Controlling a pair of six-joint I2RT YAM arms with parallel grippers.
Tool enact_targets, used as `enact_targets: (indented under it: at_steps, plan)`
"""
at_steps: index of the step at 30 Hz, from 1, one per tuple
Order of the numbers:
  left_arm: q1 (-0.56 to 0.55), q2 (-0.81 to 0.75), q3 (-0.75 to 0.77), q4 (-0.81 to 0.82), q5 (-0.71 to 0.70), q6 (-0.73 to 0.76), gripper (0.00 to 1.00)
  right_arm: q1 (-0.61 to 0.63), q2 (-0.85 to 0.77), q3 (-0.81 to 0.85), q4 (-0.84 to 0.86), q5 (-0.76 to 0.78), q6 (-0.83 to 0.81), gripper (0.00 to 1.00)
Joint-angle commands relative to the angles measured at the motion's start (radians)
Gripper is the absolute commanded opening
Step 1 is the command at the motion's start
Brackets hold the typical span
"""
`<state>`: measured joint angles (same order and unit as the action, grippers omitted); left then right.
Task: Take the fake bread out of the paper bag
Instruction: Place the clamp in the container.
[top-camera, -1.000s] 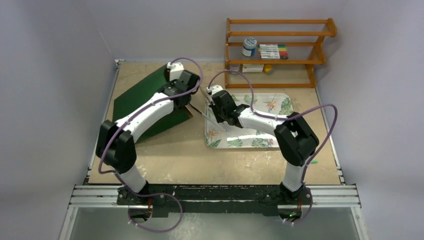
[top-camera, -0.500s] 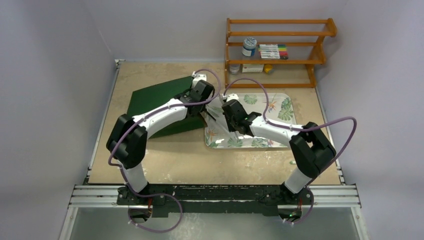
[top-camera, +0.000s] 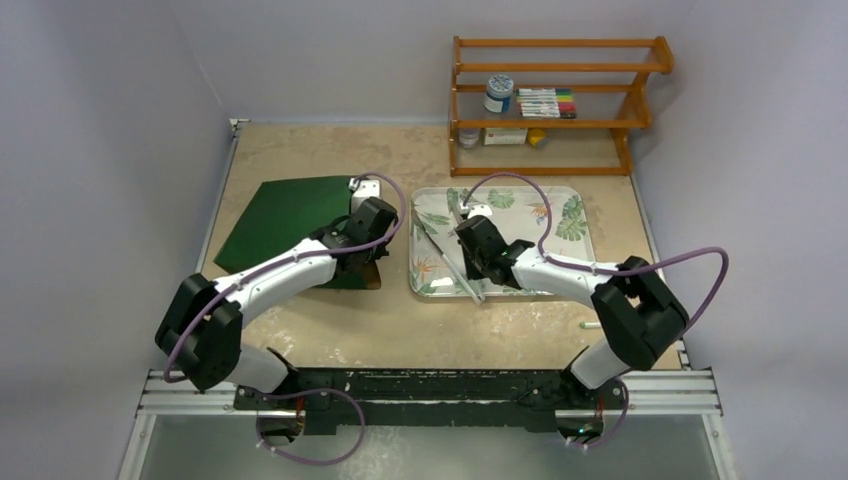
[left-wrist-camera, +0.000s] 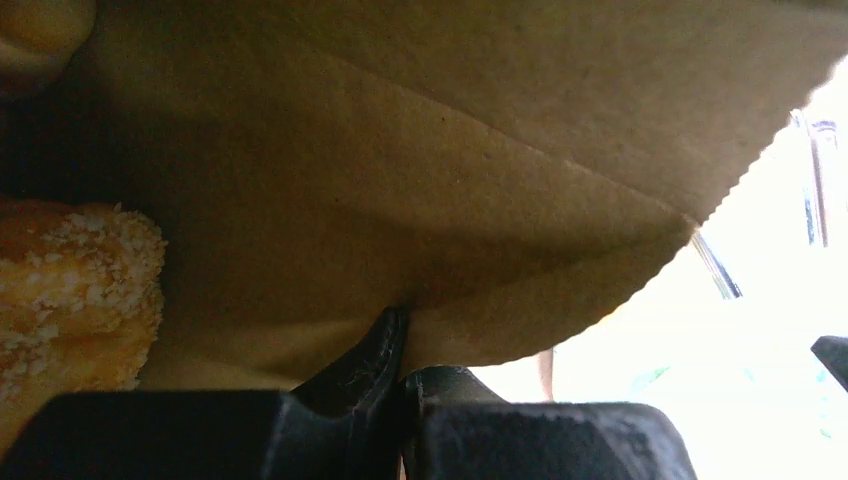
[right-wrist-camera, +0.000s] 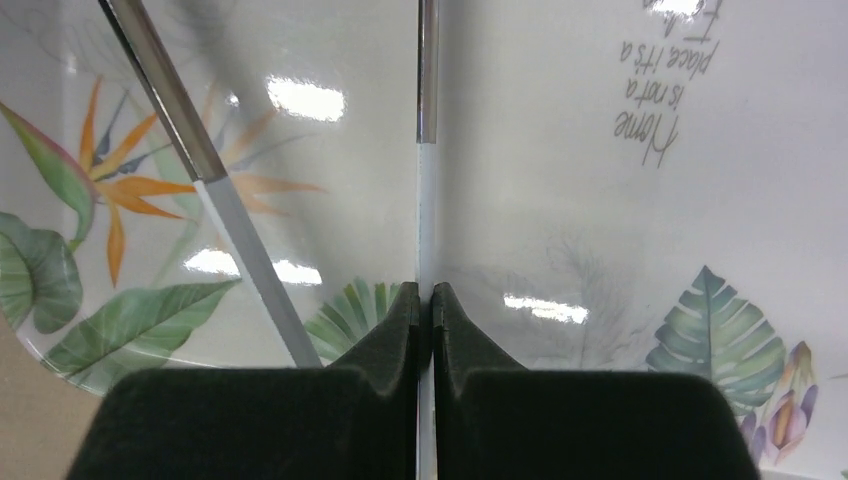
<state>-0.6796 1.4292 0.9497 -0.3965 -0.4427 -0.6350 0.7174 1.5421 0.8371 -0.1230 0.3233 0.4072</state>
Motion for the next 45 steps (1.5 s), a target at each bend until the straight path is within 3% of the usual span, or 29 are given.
enact_targets:
  at_steps: [1, 4, 7, 11, 26, 35, 45]
  plan:
    - [-0.011, 0.015, -0.012, 0.051, -0.007, -0.126, 0.0, 0.01, 0.01, -0.013, 0.016, -0.035, 0.025, 0.06]
    - [-0.02, 0.031, -0.005, 0.062, -0.015, -0.151, 0.02, 0.011, 0.023, -0.01, 0.018, -0.037, 0.029, 0.29]
    - [-0.033, 0.042, 0.011, 0.062, -0.017, -0.172, 0.11, 0.011, 0.011, -0.007, 0.012, -0.026, 0.033, 0.48]
    - [-0.062, 0.053, 0.052, 0.047, -0.034, -0.189, 0.21, 0.012, -0.031, -0.001, 0.002, -0.02, 0.028, 0.6]
    - [-0.097, 0.059, 0.04, 0.025, -0.047, -0.246, 0.26, 0.03, -0.103, 0.019, -0.018, -0.029, 0.008, 0.64]
    - [-0.117, 0.029, 0.0, 0.042, -0.047, -0.288, 0.36, 0.046, -0.081, 0.035, 0.007, -0.054, -0.017, 0.65]
    - [-0.143, 0.031, 0.05, 0.046, -0.039, -0.315, 0.38, 0.056, -0.034, 0.04, 0.021, -0.056, -0.033, 0.77]
